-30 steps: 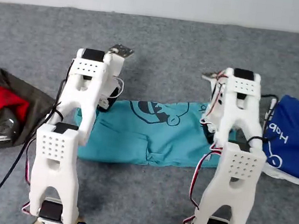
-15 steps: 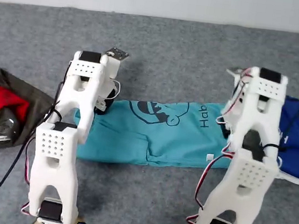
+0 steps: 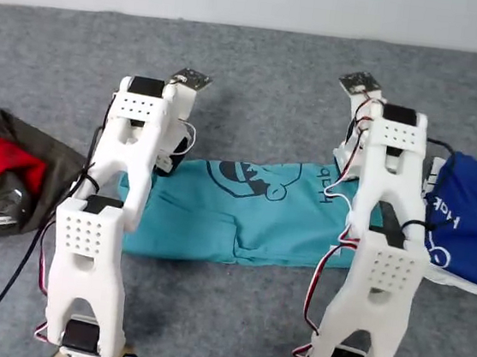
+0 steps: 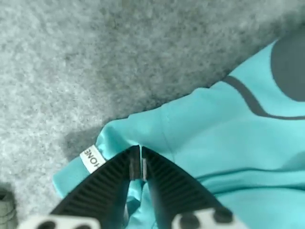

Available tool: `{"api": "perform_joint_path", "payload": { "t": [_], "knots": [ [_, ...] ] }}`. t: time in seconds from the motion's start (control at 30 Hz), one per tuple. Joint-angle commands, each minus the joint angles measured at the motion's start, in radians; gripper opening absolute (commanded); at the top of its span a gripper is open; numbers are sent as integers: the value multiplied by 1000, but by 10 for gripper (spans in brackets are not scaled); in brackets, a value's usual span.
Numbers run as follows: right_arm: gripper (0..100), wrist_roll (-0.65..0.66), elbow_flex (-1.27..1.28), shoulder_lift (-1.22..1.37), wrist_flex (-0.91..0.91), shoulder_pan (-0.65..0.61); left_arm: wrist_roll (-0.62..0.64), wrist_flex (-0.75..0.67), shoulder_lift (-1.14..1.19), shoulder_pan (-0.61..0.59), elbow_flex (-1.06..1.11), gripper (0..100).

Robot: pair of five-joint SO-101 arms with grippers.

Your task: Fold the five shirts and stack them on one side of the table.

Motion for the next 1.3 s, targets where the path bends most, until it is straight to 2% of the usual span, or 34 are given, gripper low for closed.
{"api": "perform_joint_path", "payload": {
  "t": [0.0, 0.17, 0.37, 0.6, 0.87, 1.07, 1.27],
  "knots": [
    [9, 3, -6, 16, -54, 59, 2, -41, -41, 0, 24, 16],
    [9, 2, -6, 18, -47, 116, 2, -72, 21, -3, 45, 16],
    [9, 0, -84, -59, 97, 117, 5, -66, 5, -5, 45, 16],
    [9, -2, -158, -162, 257, 35, 5, -38, -157, -3, 50, 16],
    [12, -63, -170, -240, 472, -7, 2, 86, -365, -11, 50, 16],
    [12, -121, -94, -337, 483, 13, 6, 135, -569, -118, 53, 16],
    [12, -123, 137, -496, 479, 18, -14, 147, -718, -272, 128, 17]
  ]
}}
